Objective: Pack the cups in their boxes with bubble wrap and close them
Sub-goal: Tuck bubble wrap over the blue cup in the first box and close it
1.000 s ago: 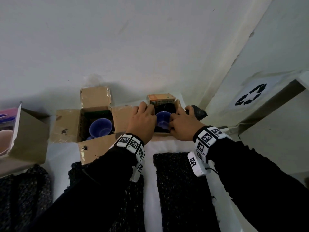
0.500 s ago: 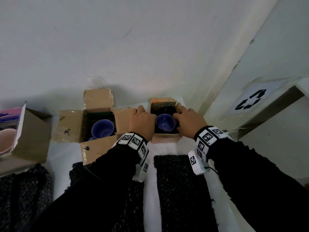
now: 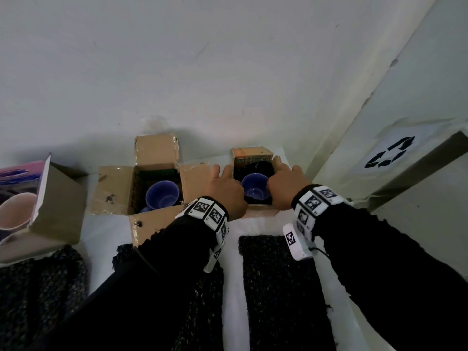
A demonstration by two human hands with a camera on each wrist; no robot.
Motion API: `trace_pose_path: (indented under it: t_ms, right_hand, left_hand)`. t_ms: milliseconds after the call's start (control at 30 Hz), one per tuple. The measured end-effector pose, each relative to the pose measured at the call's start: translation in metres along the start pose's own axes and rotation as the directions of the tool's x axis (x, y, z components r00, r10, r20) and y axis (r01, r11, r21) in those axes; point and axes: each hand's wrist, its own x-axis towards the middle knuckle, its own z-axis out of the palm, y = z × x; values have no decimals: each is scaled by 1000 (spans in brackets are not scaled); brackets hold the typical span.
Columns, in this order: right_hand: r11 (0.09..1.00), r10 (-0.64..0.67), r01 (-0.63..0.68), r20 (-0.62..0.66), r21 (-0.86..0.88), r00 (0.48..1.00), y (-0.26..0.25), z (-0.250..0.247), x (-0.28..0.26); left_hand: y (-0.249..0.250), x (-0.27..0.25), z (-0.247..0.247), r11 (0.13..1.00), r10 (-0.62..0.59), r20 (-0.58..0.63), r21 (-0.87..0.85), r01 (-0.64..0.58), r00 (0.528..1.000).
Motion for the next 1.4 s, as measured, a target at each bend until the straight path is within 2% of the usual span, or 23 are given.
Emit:
trace_pose_path:
  t_ms: [67, 133, 167, 233, 333, 400, 467, 567, 667, 800, 900, 1067, 1200, 1400]
  right_hand:
    - [989, -22, 23, -9, 145, 1000, 9, -3, 0]
    - [961, 40, 12, -179, 278, 983, 15, -2, 0]
    - [950, 108, -20, -269, 311, 957, 17, 0, 0]
    - [945, 219, -104, -363, 310, 906, 19, 6, 3]
    - [960, 271, -209, -413, 188, 870, 14, 16, 5]
    - [965, 263, -231, -411, 128, 873, 12, 19, 6]
    - [977, 201, -150, -403, 154, 893, 11, 22, 7]
    - [983, 137, -64, -450, 173, 882, 9, 25, 2]
    - [990, 128, -86, -450, 112, 884, 10, 31, -2]
    - [988, 93, -139, -472, -64, 877, 8, 35, 3]
    - [986, 15, -97, -502, -137, 865, 8, 38, 5]
    - [993, -50, -6, -464, -118, 884, 9, 47, -5]
    - [996, 2, -42, -437, -82, 900, 7, 49, -8]
    - [998, -46, 14, -503, -67, 863, 3, 62, -15]
  left_hand:
    - [-3, 2, 8, 1000, 13, -14, -9, -13, 1000]
    - [-6, 3, 14, 999, 49, -13, -6, -49, 999]
    - [-7, 3, 16, 998, 63, -13, -5, -63, 998]
    - [-8, 3, 16, 998, 65, -22, -23, -65, 998]
    - [-8, 2, 17, 998, 62, -22, -8, -62, 998]
    - [-7, 1, 18, 998, 56, -32, 16, -55, 998]
    - [-5, 0, 19, 999, 38, -55, 30, -36, 998]
    - [-4, -3, 25, 1000, 14, -134, 5, -13, 991]
    - [-3, -7, 28, 999, 24, -189, -27, -30, 982]
    - [-3, -9, 28, 999, 34, -173, -1, -35, 984]
    - [-2, -10, 29, 1000, 29, -172, -8, -30, 985]
    - [-1, -12, 32, 999, 33, -188, -10, -35, 982]
    - [0, -10, 30, 999, 3, -181, -46, -12, 983]
    - [3, -12, 30, 997, -17, -179, -74, 4, 984]
